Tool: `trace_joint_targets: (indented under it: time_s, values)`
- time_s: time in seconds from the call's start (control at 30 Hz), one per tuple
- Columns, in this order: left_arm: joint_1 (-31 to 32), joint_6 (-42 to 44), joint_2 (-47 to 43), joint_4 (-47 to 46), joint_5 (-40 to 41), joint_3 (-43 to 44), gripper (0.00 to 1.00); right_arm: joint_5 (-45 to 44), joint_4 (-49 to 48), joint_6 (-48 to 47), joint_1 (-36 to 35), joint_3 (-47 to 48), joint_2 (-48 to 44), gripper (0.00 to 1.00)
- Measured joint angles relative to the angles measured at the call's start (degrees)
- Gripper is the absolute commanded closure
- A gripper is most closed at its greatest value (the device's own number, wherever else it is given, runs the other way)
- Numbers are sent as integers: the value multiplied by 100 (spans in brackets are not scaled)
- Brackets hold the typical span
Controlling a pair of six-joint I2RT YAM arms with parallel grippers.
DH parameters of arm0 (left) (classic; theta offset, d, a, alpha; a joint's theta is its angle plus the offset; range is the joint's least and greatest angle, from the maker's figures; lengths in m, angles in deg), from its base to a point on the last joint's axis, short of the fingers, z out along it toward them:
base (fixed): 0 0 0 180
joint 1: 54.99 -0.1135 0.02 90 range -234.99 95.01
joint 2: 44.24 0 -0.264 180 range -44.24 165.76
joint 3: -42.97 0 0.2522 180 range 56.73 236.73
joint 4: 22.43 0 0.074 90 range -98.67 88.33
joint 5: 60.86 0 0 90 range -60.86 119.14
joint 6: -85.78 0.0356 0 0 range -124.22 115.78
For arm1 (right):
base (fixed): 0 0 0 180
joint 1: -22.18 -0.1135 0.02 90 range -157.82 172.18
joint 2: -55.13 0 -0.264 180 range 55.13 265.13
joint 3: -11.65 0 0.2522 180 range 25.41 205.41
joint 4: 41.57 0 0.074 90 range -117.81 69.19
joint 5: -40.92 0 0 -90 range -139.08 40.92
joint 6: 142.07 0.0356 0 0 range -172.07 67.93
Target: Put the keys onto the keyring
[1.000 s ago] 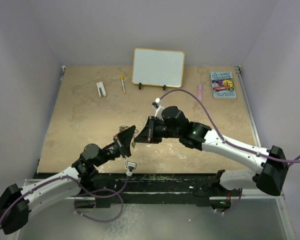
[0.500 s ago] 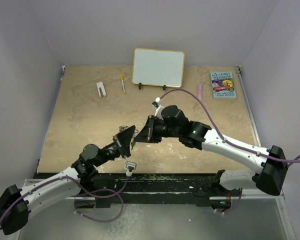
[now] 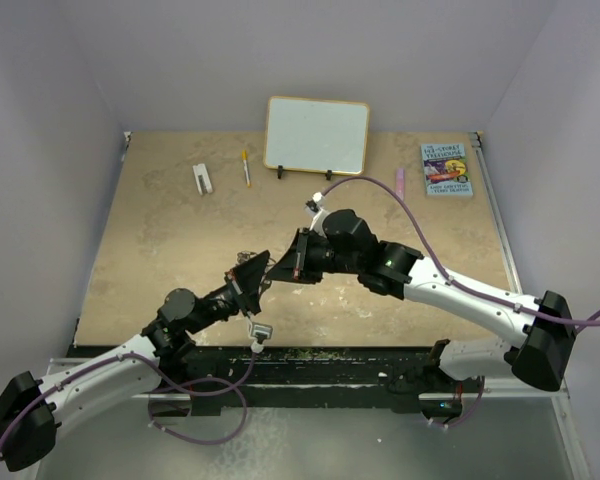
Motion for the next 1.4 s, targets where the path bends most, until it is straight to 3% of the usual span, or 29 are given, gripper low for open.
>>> trace_joint_targets:
  time_s: [0.57, 1.4]
  values:
    - [4, 0, 4, 9, -11, -2, 96, -157, -2, 79, 11, 0, -2, 100]
    - [7, 81, 240, 153, 87, -2, 96, -780, 1154, -240, -144, 817, 529, 100]
